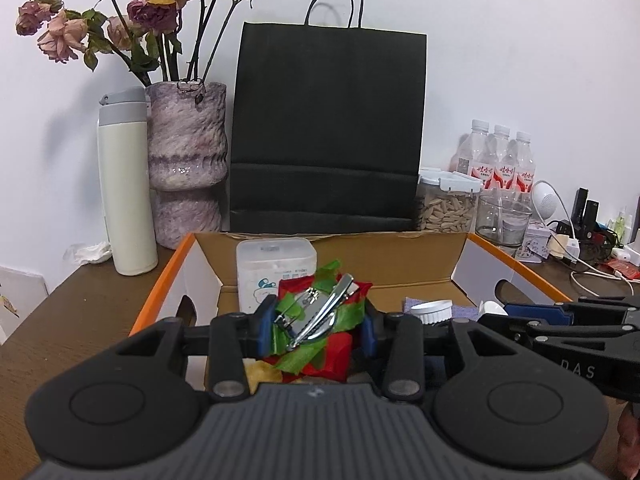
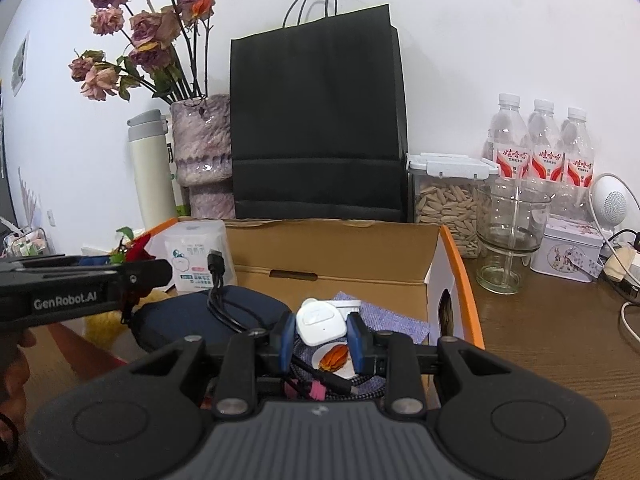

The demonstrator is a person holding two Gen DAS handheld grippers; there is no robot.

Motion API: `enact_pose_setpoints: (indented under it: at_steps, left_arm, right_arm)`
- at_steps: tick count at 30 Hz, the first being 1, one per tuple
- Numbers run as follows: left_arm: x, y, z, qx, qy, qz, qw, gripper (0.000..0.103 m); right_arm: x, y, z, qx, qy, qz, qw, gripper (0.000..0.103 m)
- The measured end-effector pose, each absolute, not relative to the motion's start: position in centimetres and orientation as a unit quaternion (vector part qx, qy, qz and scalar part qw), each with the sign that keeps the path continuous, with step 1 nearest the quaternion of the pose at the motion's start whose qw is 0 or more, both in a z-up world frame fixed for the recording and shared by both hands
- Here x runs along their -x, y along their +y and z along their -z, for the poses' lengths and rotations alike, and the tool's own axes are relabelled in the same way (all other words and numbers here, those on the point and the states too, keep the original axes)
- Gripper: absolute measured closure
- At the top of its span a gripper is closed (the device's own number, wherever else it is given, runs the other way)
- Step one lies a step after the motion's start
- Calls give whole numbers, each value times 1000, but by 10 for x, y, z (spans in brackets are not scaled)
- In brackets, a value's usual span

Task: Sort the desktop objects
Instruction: 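Carry the tissue and rose into the box and open both tools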

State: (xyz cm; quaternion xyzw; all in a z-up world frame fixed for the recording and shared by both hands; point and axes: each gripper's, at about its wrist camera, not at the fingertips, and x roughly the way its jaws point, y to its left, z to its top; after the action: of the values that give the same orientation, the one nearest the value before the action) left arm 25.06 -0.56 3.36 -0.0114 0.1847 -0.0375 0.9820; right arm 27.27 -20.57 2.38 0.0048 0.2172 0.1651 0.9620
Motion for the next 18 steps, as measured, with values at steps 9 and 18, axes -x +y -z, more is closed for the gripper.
enact_pose_setpoints:
  at_steps: [9, 18]
  left_arm:
    - [-244, -9, -36, -2, 162, 23, 987, 18]
    - [-242, -10, -34, 6, 152, 15, 988, 0]
  right_arm:
    - [-269, -207, -25, -7, 205, -155, 966, 30]
    - [-264, -202, -26, 4, 189, -155, 970, 0]
